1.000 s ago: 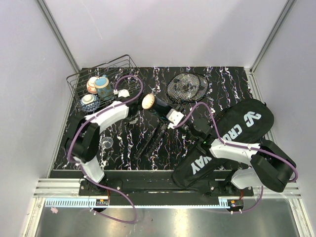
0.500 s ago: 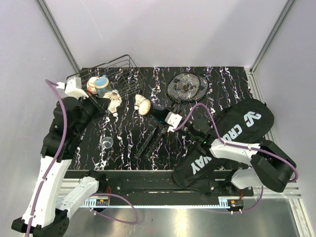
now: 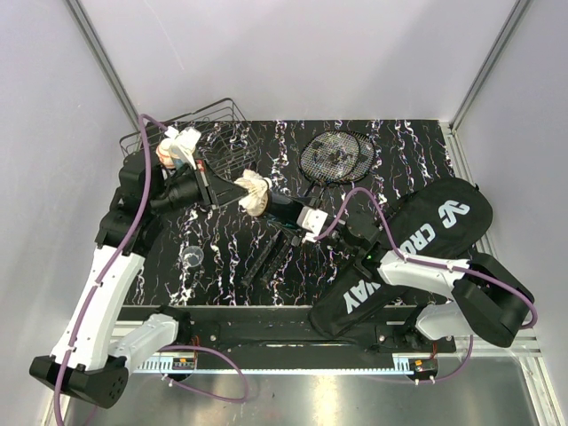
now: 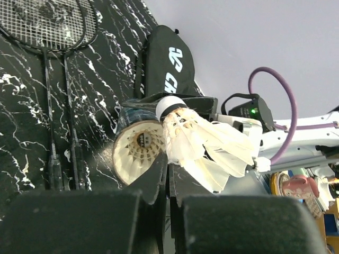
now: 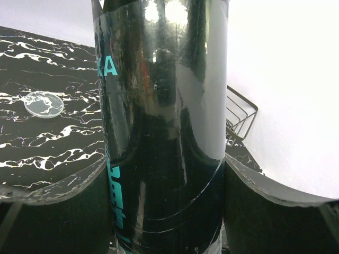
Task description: Pack up the badminton gear
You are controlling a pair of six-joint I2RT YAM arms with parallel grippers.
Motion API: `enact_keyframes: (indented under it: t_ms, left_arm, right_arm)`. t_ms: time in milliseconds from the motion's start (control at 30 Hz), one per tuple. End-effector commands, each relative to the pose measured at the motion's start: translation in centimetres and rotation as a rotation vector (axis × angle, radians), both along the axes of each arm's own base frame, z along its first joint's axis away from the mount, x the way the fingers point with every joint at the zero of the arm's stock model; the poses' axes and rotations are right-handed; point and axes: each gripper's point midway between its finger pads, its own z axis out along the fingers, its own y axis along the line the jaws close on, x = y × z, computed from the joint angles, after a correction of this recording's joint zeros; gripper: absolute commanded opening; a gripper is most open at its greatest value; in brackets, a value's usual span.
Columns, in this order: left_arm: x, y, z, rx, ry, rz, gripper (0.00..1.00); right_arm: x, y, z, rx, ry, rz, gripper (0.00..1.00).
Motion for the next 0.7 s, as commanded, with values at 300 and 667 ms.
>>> enact_keyframes:
  t_ms: [300,667]
  left_arm:
    - [-4.1,0.2,1.4,0.032,-0.094,-0.133,0.00]
    - [-2.3,0.0,-0.7,0.099,0.018,-0.144,0.00]
  right_arm:
    - [0.4,-1.3,3.2,0.114,-0.065,-0.064,0.45]
    - [-0.6,-1.1,3.5,0.128,-0.089,-0.017,0.45]
